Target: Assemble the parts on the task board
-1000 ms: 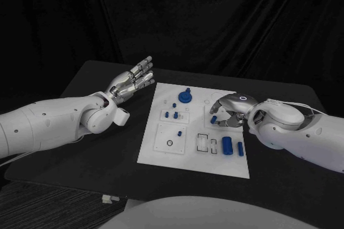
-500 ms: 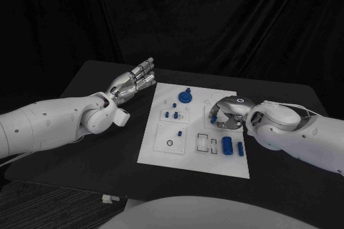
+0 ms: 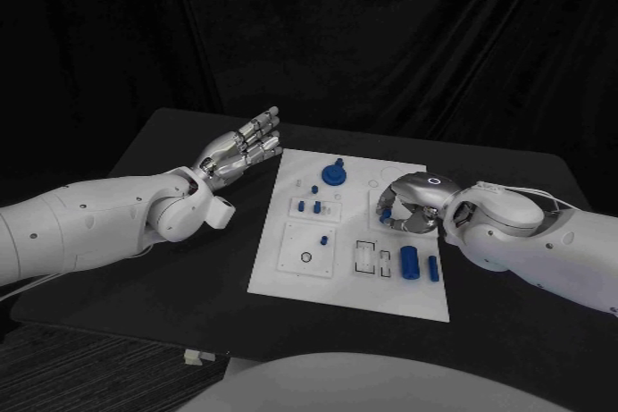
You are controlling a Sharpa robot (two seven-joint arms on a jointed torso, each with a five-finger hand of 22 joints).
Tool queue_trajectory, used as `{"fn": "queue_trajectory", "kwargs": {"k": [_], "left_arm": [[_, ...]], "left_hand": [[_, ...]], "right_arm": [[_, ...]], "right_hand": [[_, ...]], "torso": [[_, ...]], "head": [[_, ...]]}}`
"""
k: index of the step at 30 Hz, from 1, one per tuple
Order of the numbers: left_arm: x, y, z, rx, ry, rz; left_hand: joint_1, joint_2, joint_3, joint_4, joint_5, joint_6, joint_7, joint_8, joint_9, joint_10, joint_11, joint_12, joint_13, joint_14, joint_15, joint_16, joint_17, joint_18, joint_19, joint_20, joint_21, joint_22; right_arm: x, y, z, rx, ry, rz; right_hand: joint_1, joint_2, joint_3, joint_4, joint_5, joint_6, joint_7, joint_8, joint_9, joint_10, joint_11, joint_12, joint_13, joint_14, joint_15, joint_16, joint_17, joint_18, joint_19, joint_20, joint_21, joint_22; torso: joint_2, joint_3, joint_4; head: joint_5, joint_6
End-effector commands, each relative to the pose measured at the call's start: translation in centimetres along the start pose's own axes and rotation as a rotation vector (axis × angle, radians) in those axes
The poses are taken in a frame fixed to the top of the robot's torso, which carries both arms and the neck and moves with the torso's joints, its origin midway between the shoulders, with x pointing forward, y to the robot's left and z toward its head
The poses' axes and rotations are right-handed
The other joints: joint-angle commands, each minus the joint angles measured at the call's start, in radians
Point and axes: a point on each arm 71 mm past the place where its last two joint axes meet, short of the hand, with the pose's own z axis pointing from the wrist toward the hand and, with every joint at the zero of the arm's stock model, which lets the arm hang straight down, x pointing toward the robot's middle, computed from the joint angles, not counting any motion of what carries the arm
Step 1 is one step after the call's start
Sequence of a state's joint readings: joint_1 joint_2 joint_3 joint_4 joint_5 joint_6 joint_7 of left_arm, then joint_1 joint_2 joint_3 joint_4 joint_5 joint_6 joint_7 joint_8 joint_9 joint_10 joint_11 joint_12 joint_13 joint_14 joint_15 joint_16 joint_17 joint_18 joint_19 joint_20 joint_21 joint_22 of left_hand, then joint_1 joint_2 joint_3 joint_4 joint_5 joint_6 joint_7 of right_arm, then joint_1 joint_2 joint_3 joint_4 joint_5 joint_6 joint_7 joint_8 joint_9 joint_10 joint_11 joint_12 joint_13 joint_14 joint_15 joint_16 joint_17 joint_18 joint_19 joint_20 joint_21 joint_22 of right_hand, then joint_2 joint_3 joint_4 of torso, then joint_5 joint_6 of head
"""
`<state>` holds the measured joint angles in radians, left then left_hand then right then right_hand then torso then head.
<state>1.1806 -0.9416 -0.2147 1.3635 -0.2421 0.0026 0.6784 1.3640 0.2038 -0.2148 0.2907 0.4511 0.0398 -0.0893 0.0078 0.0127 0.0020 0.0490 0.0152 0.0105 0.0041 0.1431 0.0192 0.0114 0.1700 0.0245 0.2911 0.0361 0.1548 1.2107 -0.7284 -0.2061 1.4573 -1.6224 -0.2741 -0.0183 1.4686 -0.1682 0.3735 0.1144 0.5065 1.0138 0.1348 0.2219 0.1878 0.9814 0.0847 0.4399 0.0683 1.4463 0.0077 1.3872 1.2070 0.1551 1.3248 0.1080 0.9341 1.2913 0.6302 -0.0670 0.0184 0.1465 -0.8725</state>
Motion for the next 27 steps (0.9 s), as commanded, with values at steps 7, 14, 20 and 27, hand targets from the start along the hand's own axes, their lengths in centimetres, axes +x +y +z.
{"fn": "queue_trajectory", "kwargs": {"k": [7,14,20,27], "left_arm": [[0.2,-0.8,-0.4,0.161,0.010,-0.023],[0.2,-0.6,-0.5,0.157,0.009,-0.024],[0.3,-0.5,-0.4,0.154,0.010,-0.025],[0.4,-0.5,-0.5,0.152,0.013,-0.029]], "left_hand": [[0.015,0.000,0.001,-0.004,0.020,0.010,-0.001,0.003,-0.002,-0.001,0.007,0.010,-0.004,0.005,0.007,0.014,-0.002,0.003,0.010,0.001,-0.011,-0.004],[0.016,0.001,0.001,-0.004,0.021,0.010,0.000,0.003,-0.002,-0.001,0.007,0.011,-0.004,0.005,0.008,0.014,-0.002,0.003,0.010,0.001,-0.011,-0.004],[0.016,0.001,0.001,-0.004,0.021,0.009,0.000,0.003,-0.002,-0.001,0.007,0.010,-0.004,0.005,0.008,0.014,-0.002,0.003,0.010,0.001,-0.011,-0.004],[0.018,0.002,0.001,-0.004,0.021,0.011,0.003,0.003,-0.002,-0.001,0.008,0.011,-0.004,0.005,0.009,0.015,-0.002,0.003,0.010,0.001,-0.011,-0.004]], "right_arm": [[-1.1,0.4,-0.5,-0.036,-0.086,0.017],[-3.2,1.5,-1.0,-0.063,-0.126,0.009],[-4.7,4.1,-1.0,-0.127,-0.152,0.011],[-4.7,8.1,0.1,-0.238,-0.123,0.000]], "right_hand": [[0.023,0.024,0.022,-0.028,-0.006,0.032,-0.005,0.037,0.042,0.072,-0.015,-0.005,0.010,0.003,-0.014,0.004,-0.004,-0.040,0.015,-0.010,0.036,0.130],[0.023,0.024,0.022,-0.030,-0.007,0.032,-0.006,0.037,0.044,0.075,-0.016,-0.006,0.010,0.004,-0.015,0.005,-0.003,-0.040,0.016,-0.011,0.038,0.131],[0.023,0.023,0.022,-0.034,-0.008,0.031,-0.007,0.036,0.045,0.078,-0.017,-0.007,0.010,0.006,-0.016,0.007,0.002,-0.041,0.017,-0.012,0.041,0.131],[0.022,0.021,0.024,-0.040,-0.002,0.023,-0.005,0.031,0.048,0.081,-0.017,-0.015,0.010,0.012,-0.017,0.013,0.013,-0.043,0.022,-0.014,0.056,0.134]], "torso": [[0.000,0.0001,-0.0001],[0.000,0.0000,-0.0001],[0.000,-0.0002,-0.0001],[0.000,-0.0001,-0.0001]], "head": [[0.005,0.000],[0.008,0.000],[0.002,0.000],[0.004,0.000]]}}
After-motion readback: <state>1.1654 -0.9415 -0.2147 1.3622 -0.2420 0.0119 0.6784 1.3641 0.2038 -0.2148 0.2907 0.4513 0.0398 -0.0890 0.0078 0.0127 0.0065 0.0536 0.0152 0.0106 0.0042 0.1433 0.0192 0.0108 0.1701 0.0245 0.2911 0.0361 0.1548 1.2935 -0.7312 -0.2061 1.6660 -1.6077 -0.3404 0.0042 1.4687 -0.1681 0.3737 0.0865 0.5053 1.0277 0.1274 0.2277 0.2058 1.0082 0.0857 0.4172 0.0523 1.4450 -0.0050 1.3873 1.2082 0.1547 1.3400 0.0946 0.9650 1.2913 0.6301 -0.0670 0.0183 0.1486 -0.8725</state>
